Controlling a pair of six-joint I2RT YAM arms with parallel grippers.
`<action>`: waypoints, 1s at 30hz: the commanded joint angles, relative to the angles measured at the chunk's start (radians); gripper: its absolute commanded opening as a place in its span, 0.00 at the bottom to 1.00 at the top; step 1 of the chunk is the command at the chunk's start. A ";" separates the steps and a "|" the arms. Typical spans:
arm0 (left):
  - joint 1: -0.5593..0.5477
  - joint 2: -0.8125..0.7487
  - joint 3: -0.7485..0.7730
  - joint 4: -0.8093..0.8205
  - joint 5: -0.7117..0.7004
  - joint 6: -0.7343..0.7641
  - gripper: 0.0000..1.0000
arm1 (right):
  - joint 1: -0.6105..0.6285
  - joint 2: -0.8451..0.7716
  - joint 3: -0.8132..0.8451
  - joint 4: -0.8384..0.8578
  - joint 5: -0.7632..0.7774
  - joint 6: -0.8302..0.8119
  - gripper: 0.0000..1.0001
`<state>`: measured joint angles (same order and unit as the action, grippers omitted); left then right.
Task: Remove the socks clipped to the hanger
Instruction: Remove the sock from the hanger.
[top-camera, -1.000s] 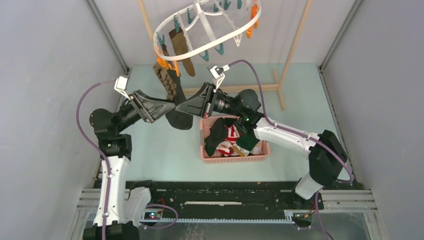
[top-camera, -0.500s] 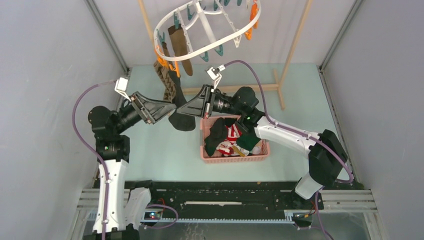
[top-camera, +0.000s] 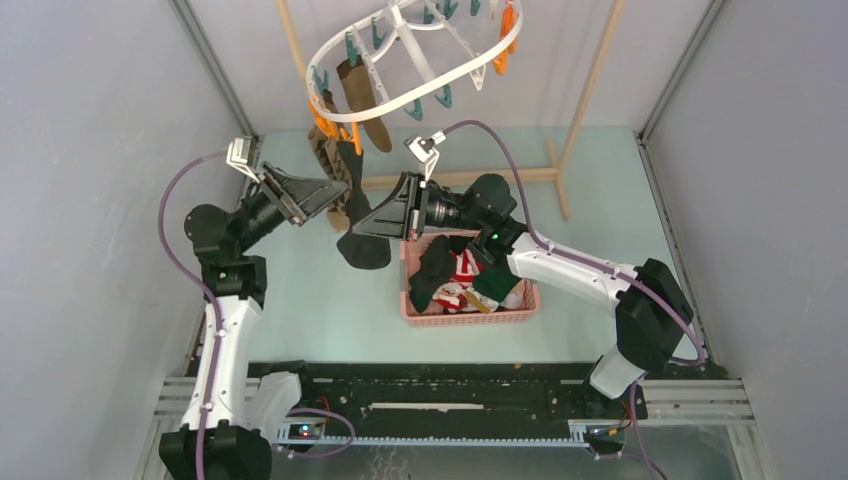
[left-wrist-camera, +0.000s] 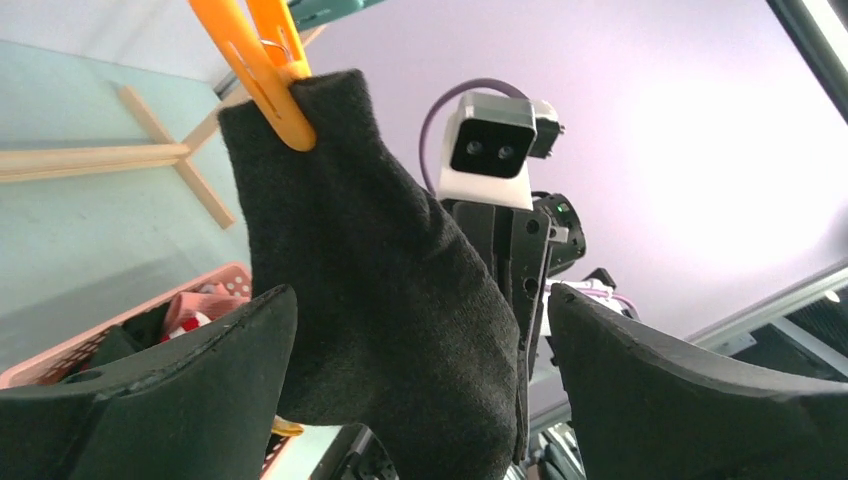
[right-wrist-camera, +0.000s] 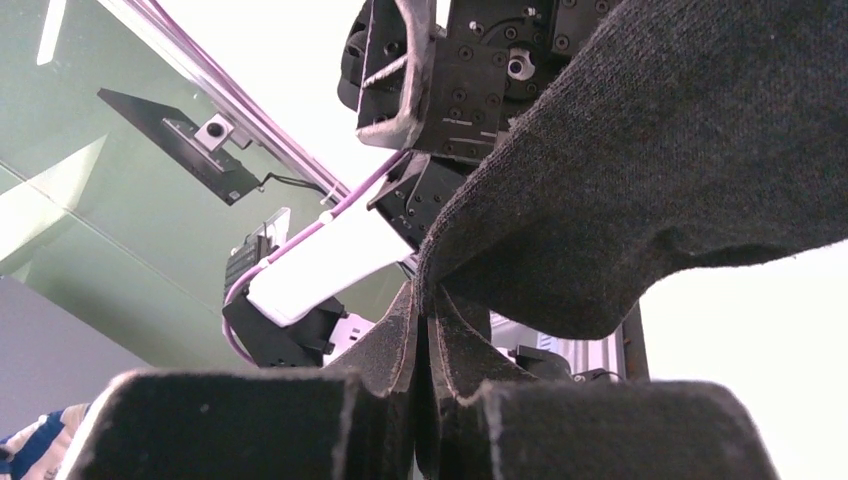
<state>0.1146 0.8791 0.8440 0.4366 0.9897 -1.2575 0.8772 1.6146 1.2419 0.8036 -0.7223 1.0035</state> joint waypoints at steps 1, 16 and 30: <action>-0.024 -0.018 -0.051 0.133 0.008 -0.083 1.00 | 0.004 0.012 0.065 0.038 -0.036 0.024 0.09; -0.044 -0.059 -0.146 0.187 0.016 -0.174 0.94 | 0.020 0.056 0.116 0.044 -0.069 0.051 0.09; -0.056 -0.060 -0.162 0.406 0.024 -0.354 0.70 | 0.023 0.099 0.136 0.048 -0.062 0.066 0.10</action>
<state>0.0692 0.8303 0.6952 0.7692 0.9993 -1.5887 0.8917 1.7199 1.3235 0.8272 -0.7723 1.0630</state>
